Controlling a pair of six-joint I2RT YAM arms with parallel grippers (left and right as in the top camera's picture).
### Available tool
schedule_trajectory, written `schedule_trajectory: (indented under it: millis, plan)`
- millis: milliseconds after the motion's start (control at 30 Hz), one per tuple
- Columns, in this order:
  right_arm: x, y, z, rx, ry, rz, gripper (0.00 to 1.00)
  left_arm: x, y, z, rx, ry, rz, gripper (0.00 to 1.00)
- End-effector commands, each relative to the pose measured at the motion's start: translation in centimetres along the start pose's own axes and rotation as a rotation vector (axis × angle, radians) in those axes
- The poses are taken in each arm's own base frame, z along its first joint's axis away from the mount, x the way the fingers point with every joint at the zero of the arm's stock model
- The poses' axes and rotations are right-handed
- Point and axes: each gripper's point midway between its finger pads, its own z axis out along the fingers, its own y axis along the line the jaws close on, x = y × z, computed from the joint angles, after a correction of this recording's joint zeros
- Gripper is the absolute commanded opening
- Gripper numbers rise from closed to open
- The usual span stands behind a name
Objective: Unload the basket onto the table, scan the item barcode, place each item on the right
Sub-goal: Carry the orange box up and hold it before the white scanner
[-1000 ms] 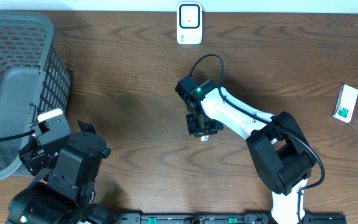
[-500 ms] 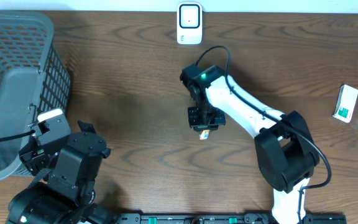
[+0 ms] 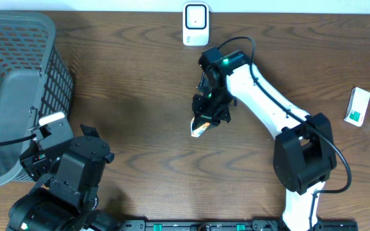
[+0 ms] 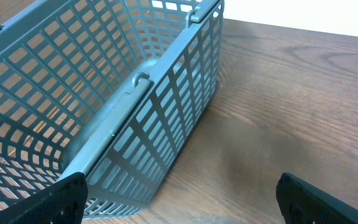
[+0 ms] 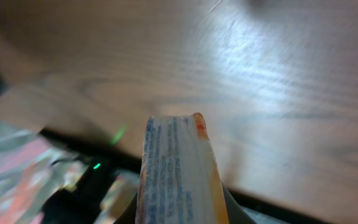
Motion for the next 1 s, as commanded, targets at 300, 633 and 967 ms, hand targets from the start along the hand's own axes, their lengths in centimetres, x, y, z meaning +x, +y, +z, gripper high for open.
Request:
schedule_trajectory:
  millis: [300,633,967]
  plan:
    - [2.4,5.0,-3.4,-0.41,0.204,0.054,0.16,-0.2,0.3,-0.1,-0.013,-0.008,0.0,0.97]
    - [3.3,6.7,-4.7,-0.528,0.27,0.064,0.16,-0.2,0.3,-0.1,-0.013,-0.008,-0.001,0.97]
    - [1.1,5.5,-3.6,-0.439,0.149,-0.002,0.07,-0.2,0.3,-0.1,-0.013,-0.008,0.0,0.97]
